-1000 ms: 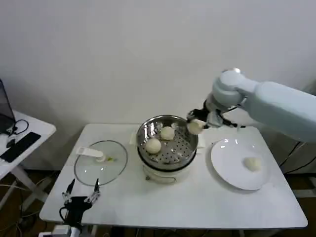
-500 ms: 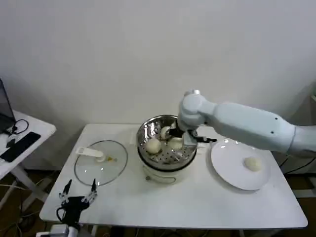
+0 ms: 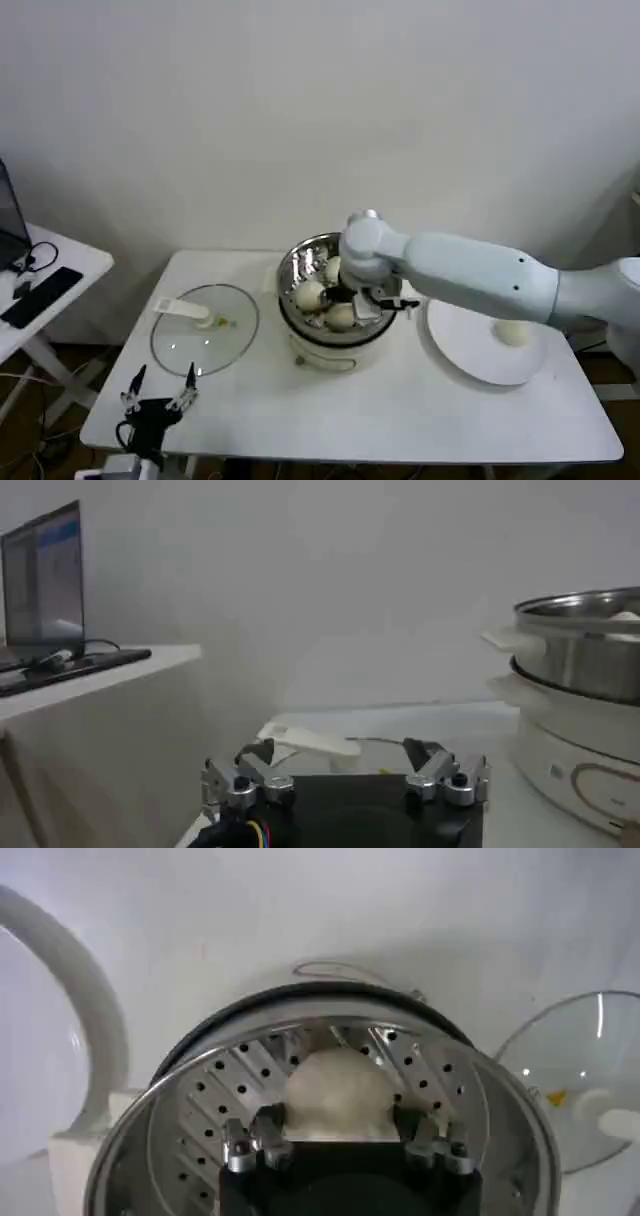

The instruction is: Take steamed baozi put them in steamer then cover it.

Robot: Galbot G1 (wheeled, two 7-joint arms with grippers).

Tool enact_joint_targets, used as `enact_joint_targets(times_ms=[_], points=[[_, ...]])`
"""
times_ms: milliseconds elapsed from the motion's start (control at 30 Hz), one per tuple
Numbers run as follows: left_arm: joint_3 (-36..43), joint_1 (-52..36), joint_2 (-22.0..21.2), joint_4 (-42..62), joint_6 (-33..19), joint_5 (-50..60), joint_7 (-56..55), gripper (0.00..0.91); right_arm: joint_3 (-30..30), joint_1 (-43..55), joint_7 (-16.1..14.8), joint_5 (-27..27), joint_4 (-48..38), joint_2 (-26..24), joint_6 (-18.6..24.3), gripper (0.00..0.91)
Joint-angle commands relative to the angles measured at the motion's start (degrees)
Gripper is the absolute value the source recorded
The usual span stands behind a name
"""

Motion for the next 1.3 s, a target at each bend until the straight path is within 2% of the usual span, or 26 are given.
enact_joint_targets(times_ms=[33,767,833,867,1300], points=[[0.37,-0.05,-0.12,0.11,-0.01,-0.1,-0.29,0.907,0.18,-1.4,0.07,-0.79,-0.51,1.08,0.5,0.766],[0.51,-0.3,-0.14,0.45,-0.04,0.03,-0.46,0.907,0.23,-1.27,0.03,0.75,-0.43,0.16,0.18,0.766],[0.51,-0.31,-0.14,0.5,-0.07,0.01,-0.49,0.907,0.24,-1.28,0.16,0.71,-0.56,0.22,0.29,0.897],[0.52,-0.33,-0.15,0.53,-0.07,0.03,-0.49,0.907,0.21,-1.27,0.33,0.7,-0.57,0.21,0.29,0.907],[0.67,-0.19,-0.17,0.51,-0.19,0.01,-0.57,0.907,1.39,-0.49,0.29,1.0,-0.87,-0.12,1.06,0.907]])
